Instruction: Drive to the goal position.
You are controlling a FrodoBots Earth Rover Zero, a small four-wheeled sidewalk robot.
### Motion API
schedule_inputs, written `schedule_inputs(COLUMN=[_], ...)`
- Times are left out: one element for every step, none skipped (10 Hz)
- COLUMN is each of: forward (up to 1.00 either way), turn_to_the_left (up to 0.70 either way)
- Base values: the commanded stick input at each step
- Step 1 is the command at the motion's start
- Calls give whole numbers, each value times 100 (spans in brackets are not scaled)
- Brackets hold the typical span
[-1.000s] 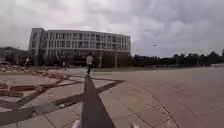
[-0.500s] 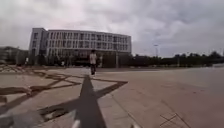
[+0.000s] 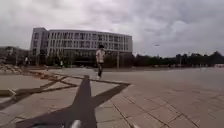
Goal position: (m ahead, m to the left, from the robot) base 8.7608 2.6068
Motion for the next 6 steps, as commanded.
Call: schedule_inputs(forward=[85,85,85,85,85,85], turn_to_the_left=[33,33,31,13,0,0])
